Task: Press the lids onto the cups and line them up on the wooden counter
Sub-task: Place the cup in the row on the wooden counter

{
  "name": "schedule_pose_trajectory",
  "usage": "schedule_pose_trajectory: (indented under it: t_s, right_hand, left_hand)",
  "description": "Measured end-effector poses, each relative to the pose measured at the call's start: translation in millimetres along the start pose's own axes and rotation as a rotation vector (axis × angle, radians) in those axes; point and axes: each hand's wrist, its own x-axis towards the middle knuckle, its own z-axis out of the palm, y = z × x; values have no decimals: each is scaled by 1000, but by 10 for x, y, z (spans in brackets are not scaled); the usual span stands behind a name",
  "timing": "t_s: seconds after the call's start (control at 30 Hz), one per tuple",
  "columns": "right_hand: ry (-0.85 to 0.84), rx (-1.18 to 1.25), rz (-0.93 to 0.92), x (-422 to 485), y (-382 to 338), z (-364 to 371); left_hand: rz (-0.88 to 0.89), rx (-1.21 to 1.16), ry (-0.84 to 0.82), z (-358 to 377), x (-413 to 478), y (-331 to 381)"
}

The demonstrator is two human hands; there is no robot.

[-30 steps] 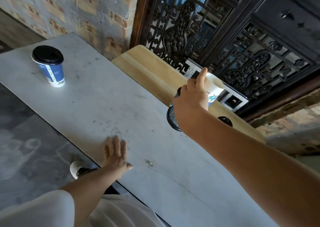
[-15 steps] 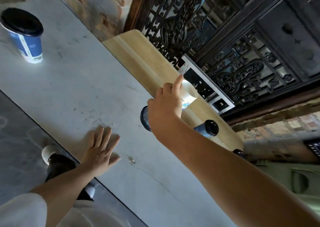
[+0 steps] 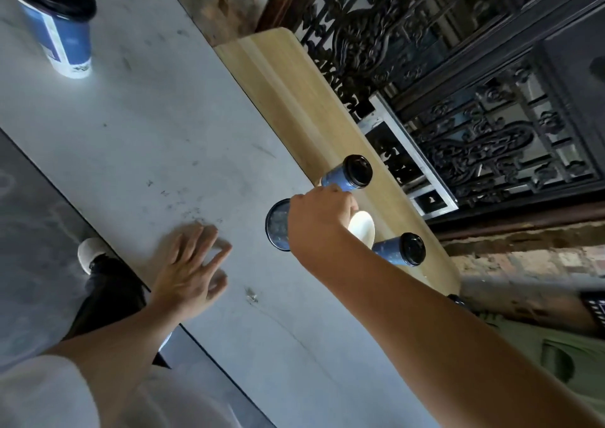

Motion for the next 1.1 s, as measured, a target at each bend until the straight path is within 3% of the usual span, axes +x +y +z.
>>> schedule_pose_trajectory:
  t_s: [0.13,0.4,1.1]
  right_hand:
    - [-17,5,-71,67,-30,-31]
    - [-320,3,-181,20,-97,-56]
    - [-304,124,-175,-46,-62,-32]
  left_hand:
    - [-35,-19,14,-27,2,12]
    - [-48,-13,36,-35,12,20]
    - [-37,-32,4,-75,10,10]
